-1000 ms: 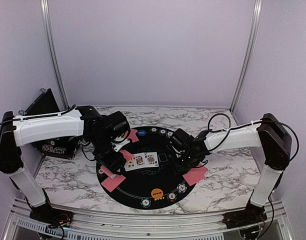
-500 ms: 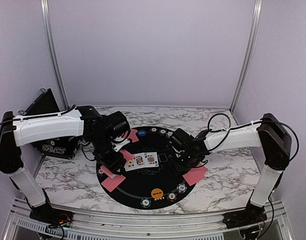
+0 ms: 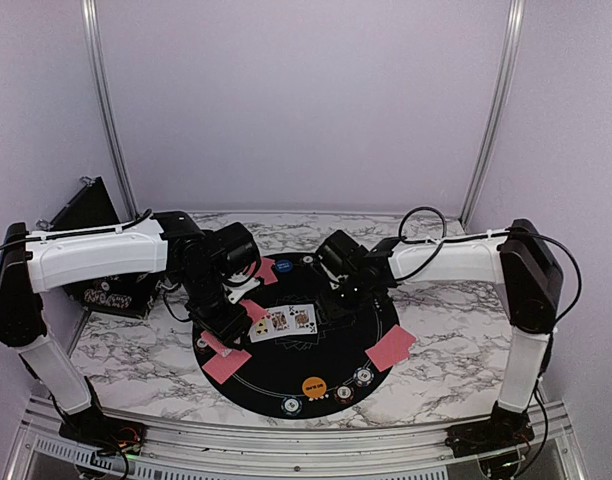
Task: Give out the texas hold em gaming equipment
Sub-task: Pick up the all-in button from the poker table mat, then place the all-in button in the small blind area.
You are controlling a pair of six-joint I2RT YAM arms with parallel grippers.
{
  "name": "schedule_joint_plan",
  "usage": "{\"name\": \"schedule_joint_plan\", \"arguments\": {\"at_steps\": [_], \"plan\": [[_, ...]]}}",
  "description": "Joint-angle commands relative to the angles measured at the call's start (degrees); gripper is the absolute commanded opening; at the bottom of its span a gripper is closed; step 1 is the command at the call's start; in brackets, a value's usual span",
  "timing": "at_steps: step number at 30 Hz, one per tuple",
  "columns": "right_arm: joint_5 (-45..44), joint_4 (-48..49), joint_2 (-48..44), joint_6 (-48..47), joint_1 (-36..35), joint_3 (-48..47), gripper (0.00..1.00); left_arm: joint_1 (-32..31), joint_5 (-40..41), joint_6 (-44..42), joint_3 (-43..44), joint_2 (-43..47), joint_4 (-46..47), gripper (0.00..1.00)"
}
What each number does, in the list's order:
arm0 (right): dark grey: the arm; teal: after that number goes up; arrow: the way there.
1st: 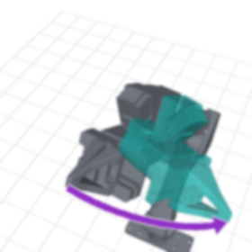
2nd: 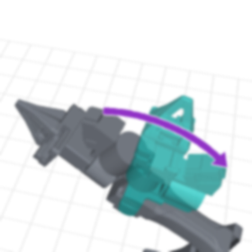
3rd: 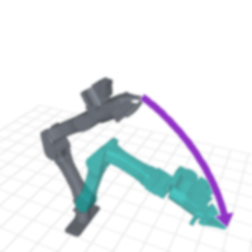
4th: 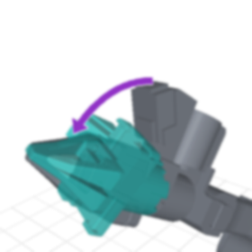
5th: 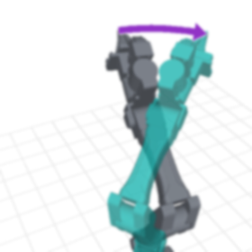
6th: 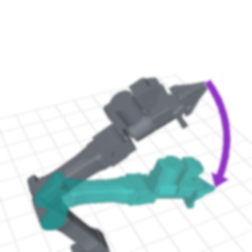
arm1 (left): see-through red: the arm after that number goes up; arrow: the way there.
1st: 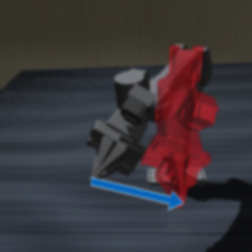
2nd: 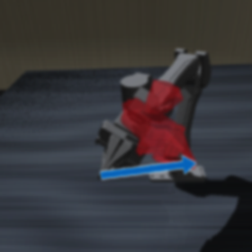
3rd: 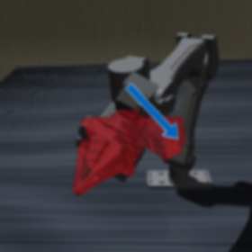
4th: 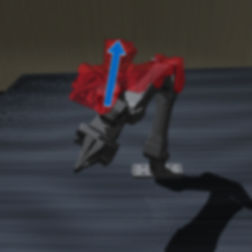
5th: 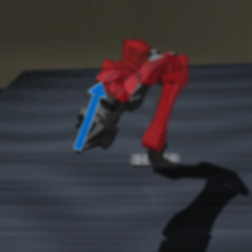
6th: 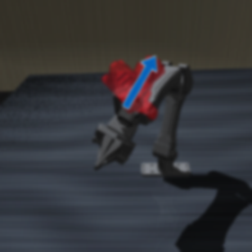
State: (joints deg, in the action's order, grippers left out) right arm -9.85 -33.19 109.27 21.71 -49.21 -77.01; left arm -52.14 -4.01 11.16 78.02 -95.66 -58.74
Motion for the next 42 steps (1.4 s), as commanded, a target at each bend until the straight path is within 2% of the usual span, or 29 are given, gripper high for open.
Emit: {"name": "schedule_joint_plan", "arguments": {"at_steps": [1,10,17,27,34,42], "plan": [[-1.4,-1.1,6.0,-3.9,0.6,-9.9,0.39,0.5,0.4,-0.9,-0.3,1.9,-0.8,0.59],[0.3,-3.7,19.5,-6.5,2.2,-29.6,0.39,1.6,0.0,-1.7,-0.4,2.3,-0.8,0.59],[1.2,-6.2,27.6,-6.9,3.4,-39.9,0.40,2.1,-0.1,-1.7,-0.7,2.7,-0.8,0.59],[1.4,-6.4,30.0,-6.9,5.9,-42.3,0.40,2.4,-0.1,-1.6,-1.2,3.3,-0.7,0.59],[2.5,-6.1,30.7,-6.5,6.0,-42.5,0.46,2.5,-0.2,-1.7,-1.1,3.2,-0.8,0.59],[2.8,-5.8,31.5,-6.5,6.2,-43.5,0.47,2.5,-0.2,-1.7,-1.3,3.3,-0.8,0.59]]}}
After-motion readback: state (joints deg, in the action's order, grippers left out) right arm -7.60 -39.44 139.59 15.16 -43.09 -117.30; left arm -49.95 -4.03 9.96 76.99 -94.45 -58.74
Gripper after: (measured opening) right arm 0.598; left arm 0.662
